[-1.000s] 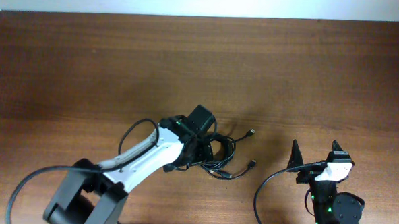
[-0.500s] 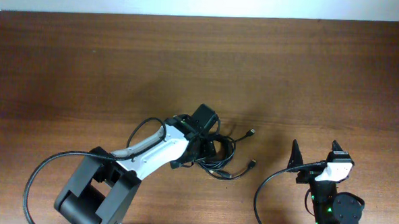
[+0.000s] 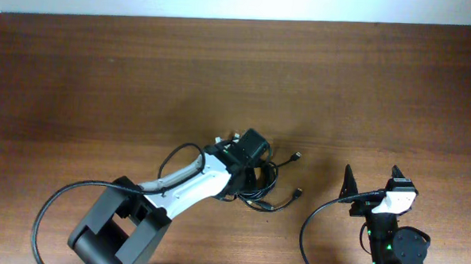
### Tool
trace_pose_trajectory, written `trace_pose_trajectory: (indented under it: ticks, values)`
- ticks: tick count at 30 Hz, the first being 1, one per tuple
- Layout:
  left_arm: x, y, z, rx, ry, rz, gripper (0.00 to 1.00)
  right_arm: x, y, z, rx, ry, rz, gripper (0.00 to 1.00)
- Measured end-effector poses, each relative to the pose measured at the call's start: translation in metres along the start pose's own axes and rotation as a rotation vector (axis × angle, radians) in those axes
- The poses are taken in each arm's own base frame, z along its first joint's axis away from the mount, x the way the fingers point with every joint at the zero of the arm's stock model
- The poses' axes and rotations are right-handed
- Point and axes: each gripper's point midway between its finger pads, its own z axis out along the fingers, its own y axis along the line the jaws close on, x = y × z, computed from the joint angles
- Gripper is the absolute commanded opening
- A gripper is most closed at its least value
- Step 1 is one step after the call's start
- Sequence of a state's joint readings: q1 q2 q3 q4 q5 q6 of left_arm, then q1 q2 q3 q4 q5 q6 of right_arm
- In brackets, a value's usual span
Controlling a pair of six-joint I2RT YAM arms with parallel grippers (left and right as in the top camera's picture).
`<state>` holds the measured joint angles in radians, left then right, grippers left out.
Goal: Untangle cables
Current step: 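Lower the left gripper onto the coiled cables and close on them, then lift the cable bundle with the left gripper and raise it up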
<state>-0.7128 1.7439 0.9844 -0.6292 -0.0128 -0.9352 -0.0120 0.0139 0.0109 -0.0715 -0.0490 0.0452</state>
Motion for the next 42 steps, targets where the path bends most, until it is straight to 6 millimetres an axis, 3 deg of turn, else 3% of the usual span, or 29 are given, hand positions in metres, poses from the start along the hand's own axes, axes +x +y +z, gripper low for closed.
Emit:
trace_pose_trajectory:
  ticks: [2, 4, 5, 13, 16, 19, 24, 29, 34, 42]
  values:
    - [-0.001, 0.000, 0.000, -0.007, -0.014, 0.002, 0.27, 0.000, 0.000, 0.000, 0.000, 0.000, 0.000, 0.99]
    - [-0.003, 0.001, 0.000, -0.012, -0.024, 0.006, 0.02, 0.000, 0.000, 0.000, 0.000, 0.000, 0.000, 0.99]
    - [-0.005, 0.001, 0.000, -0.012, -0.032, 0.004, 0.00, 0.000, 0.000, 0.000, 0.000, 0.001, 0.000, 0.99]
    - [-0.007, 0.000, -0.004, -0.005, -0.042, 0.004, 0.00, 0.000, 0.000, 0.000, 0.000, 0.001, 0.000, 0.99]
    - [-0.010, -0.004, -0.020, 0.022, -0.069, 0.029, 0.00, 0.000, 0.000, 0.000, 0.000, 0.000, 0.000, 0.99]
    - [-0.024, -0.021, -0.064, 0.133, -0.165, 0.081, 0.00, 0.000, 0.000, 0.000, 0.000, 0.000, 0.000, 0.99]
    - [-0.038, -0.037, -0.169, 0.349, -0.397, 0.234, 0.00, 0.000, 0.000, 0.000, 0.000, 0.000, 0.000, 0.99]
    - [-0.036, -0.032, -0.221, 0.409, -0.553, 0.428, 0.00, 0.000, 0.000, 0.000, 0.000, 0.000, 0.000, 0.99]
    - [-0.033, -0.029, -0.239, 0.415, -0.617, 0.519, 0.00, 0.000, 0.000, 0.000, 0.000, 0.000, 0.000, 0.99]
    - [-0.017, -0.039, -0.239, 0.468, -0.585, 0.685, 0.00, 0.000, 0.000, 0.000, 0.000, 0.000, 0.000, 0.99]
